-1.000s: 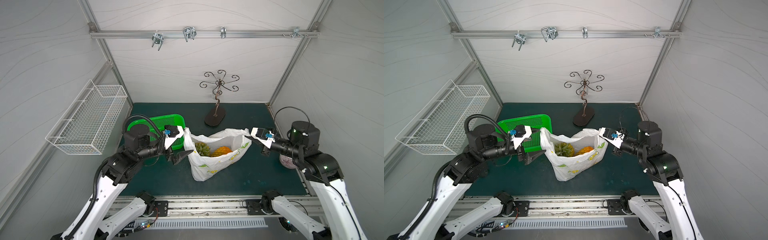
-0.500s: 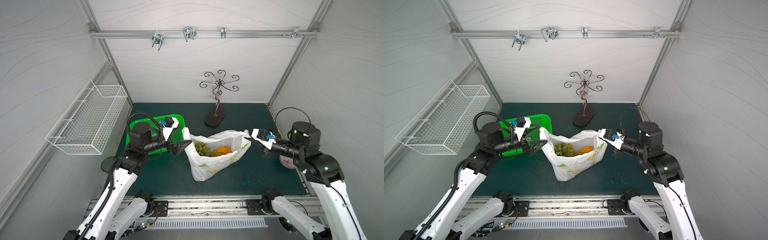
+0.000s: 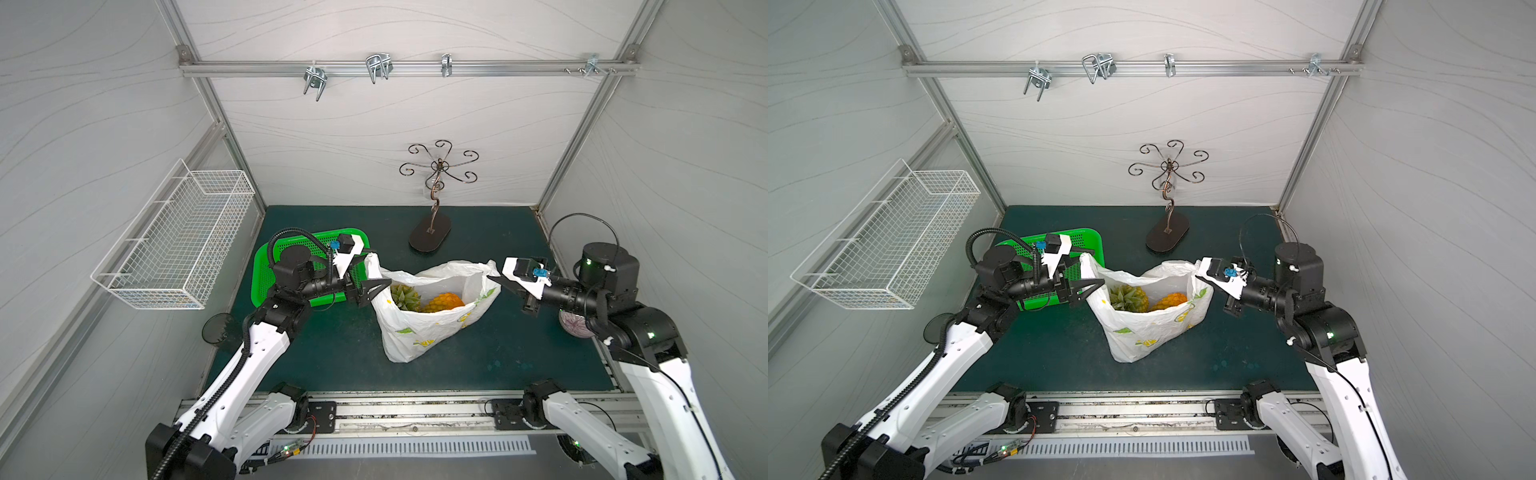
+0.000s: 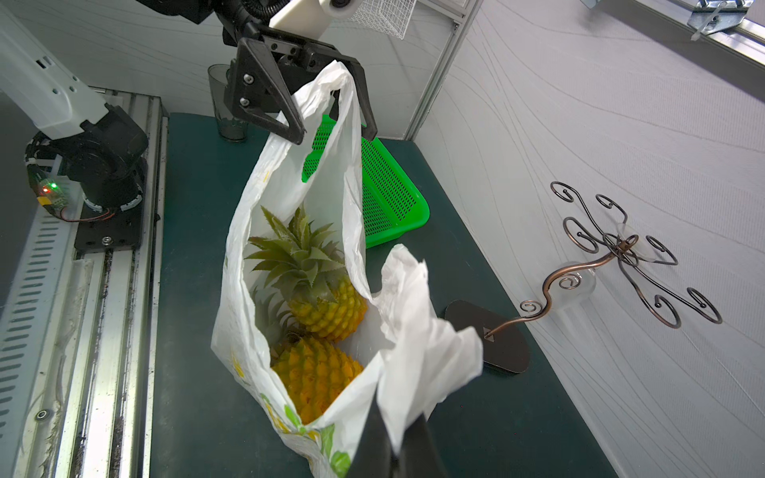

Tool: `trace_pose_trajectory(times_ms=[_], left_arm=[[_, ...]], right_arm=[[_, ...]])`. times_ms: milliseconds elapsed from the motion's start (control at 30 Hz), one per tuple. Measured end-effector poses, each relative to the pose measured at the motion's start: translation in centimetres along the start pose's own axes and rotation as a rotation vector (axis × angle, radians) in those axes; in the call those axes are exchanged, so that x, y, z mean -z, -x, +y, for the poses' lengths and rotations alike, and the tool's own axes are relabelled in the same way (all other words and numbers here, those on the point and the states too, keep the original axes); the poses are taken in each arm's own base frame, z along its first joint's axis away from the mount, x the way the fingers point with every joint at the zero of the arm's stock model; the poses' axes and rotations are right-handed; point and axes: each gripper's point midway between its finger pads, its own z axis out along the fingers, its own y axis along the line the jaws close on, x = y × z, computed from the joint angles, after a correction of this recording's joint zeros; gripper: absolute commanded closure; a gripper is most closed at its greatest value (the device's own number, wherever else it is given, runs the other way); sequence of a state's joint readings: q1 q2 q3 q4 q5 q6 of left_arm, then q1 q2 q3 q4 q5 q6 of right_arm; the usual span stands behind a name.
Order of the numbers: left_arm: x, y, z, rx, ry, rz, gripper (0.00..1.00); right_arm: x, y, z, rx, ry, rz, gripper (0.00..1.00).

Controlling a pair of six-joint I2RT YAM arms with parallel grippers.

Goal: Place the pineapple into a plastic bag & tie a knot
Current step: Cross the plastic bag at the center of the board.

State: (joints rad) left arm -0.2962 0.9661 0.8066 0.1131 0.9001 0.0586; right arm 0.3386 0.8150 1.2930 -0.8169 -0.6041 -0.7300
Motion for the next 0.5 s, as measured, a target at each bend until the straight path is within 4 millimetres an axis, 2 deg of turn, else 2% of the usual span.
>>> trace_pose_trajectory(times_ms=[167, 367, 433, 467, 500], left_arm=[[-0.1, 0.2, -0.7, 0.004, -0.05, -0.019, 0.46], [0.0, 0.5, -1.4, -0.013, -0.094, -0.029, 0.8], [0.0, 0.5, -1.6, -0.019, -0.103, -0.025, 0.89], [0.0, 0.6, -1.7, -0.026, -0.105, -0.024, 0.97], [0.0, 0.7, -1.7, -0.034, -0.105, -0.022, 1.0]], right_arm=[[0.0, 0.0, 0.0, -0.001, 0.001, 0.0, 1.0], [0.1, 0.0, 0.1, -0.005, 0.002, -0.001, 1.0], [0.1, 0.1, 0.1, -0.007, 0.0, -0.003, 1.0], [0.2, 0.1, 0.1, -0.008, 0.0, -0.004, 1.0], [0.2, 0.1, 0.2, -0.013, -0.002, -0.005, 0.94]])
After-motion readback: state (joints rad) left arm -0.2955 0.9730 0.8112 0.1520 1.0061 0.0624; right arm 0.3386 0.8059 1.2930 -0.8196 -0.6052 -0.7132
